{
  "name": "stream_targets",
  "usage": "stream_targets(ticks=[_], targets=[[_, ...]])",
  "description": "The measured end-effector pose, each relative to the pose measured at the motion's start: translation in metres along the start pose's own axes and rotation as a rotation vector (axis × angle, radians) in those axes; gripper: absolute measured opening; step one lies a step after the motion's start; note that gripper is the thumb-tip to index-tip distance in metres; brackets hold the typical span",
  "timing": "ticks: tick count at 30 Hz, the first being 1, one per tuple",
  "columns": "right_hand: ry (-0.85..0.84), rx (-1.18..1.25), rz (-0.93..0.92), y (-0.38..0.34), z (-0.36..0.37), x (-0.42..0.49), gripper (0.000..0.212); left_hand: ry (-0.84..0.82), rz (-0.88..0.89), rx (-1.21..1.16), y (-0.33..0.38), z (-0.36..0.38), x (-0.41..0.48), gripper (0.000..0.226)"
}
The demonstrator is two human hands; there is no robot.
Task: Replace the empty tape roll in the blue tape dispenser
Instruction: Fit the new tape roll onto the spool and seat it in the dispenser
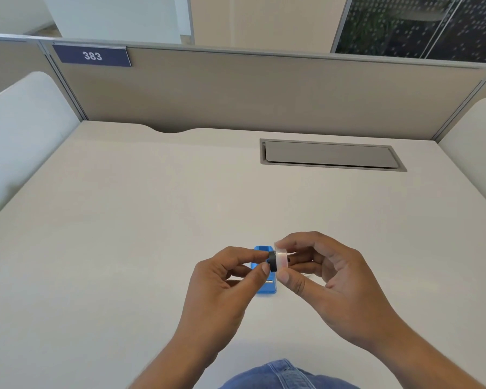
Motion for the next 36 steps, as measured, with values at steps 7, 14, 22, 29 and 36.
stream_targets(ticks=[7,14,22,29,36], targets=[[-0.017,0.015,-0.002,0.002,0.005,0.000,0.022,-0.015,-0.006,-0.014,-0.002,0.003,0.002,0.012],[-0.031,-0.014,0.013,0.009,0.006,0.000,0.026,-0.042,-0.012,-0.046,-0.006,0.006,0.004,0.008],[-0.024,-0.050,0.144,0.028,-0.007,0.001,0.047,-0.002,-0.052,-0.044,-0.016,0.001,0.010,0.011],[0.030,-0.184,0.184,0.046,-0.014,0.008,0.021,-0.037,-0.088,-0.035,-0.029,0.007,0.015,0.008],[0.014,-0.207,0.218,0.075,-0.013,0.014,0.016,-0.074,-0.142,0.059,-0.049,0.010,0.023,0.013]])
Point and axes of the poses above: each hand's wrist, its own x-axis towards the middle knuckle, its own z-axis out of the palm, y = z × x, the point moved 8 cm from there along x, towards the middle knuckle
